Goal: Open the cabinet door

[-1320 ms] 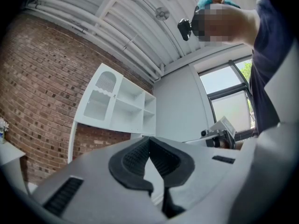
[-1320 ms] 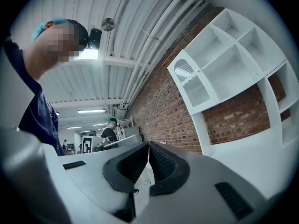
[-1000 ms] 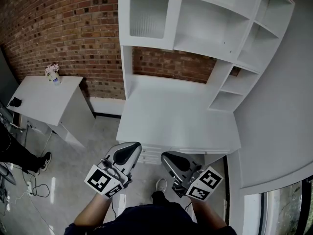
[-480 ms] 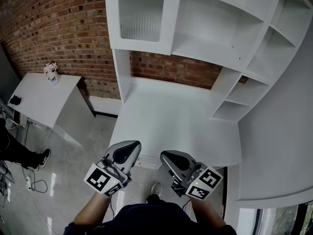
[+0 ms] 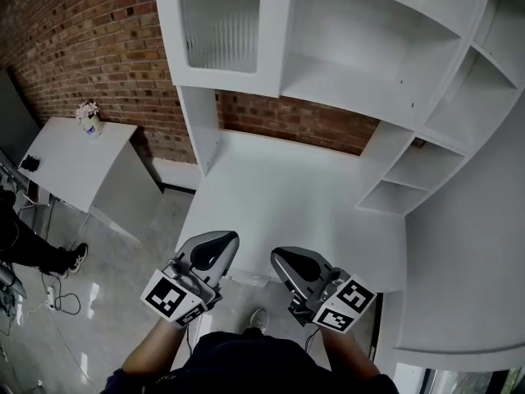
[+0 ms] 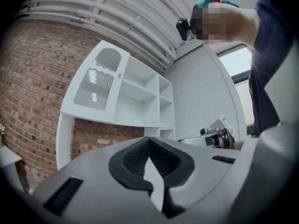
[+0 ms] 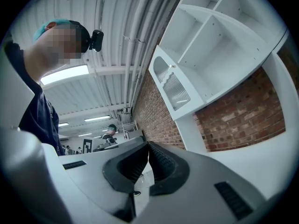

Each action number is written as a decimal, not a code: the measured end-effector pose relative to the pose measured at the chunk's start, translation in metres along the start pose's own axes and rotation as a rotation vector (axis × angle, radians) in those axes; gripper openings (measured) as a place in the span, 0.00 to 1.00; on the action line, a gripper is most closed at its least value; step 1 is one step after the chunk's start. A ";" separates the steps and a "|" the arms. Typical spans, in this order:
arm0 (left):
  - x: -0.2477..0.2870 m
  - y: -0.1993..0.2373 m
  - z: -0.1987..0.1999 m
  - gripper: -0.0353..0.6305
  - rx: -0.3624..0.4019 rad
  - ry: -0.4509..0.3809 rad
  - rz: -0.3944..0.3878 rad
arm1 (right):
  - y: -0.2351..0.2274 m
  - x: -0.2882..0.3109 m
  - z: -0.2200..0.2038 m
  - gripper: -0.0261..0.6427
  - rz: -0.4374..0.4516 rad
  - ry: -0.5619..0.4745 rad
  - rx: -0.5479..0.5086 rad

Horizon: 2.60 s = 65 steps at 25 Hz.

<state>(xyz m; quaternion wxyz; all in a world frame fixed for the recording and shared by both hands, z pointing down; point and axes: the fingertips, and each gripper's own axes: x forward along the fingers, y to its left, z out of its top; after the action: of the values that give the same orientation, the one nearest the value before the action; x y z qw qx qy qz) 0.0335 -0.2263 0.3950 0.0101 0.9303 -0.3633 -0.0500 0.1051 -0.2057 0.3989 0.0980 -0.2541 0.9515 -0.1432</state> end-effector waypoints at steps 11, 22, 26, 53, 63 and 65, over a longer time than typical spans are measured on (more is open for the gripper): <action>0.038 0.019 0.021 0.06 0.089 -0.053 -0.024 | -0.033 0.007 0.014 0.08 -0.007 -0.023 -0.006; 0.086 0.072 0.080 0.06 0.281 -0.072 -0.062 | -0.058 0.041 0.061 0.08 -0.040 -0.113 -0.074; 0.108 0.099 0.110 0.06 0.377 -0.078 -0.074 | -0.066 0.061 0.078 0.08 -0.049 -0.148 -0.099; 0.220 0.165 0.264 0.14 0.891 -0.139 -0.025 | -0.095 0.114 0.163 0.08 -0.103 -0.247 -0.273; 0.241 0.179 0.311 0.22 1.019 -0.149 0.071 | -0.105 0.113 0.177 0.08 -0.107 -0.261 -0.290; 0.246 0.182 0.321 0.23 1.042 -0.156 0.088 | -0.109 0.114 0.180 0.08 -0.108 -0.263 -0.291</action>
<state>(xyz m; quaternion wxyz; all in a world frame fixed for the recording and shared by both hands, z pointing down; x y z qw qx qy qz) 0.0586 -0.5213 0.0650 -0.4788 0.7892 -0.3784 0.0685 0.1043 -0.3947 0.2524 0.1759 -0.3327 0.9261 0.0253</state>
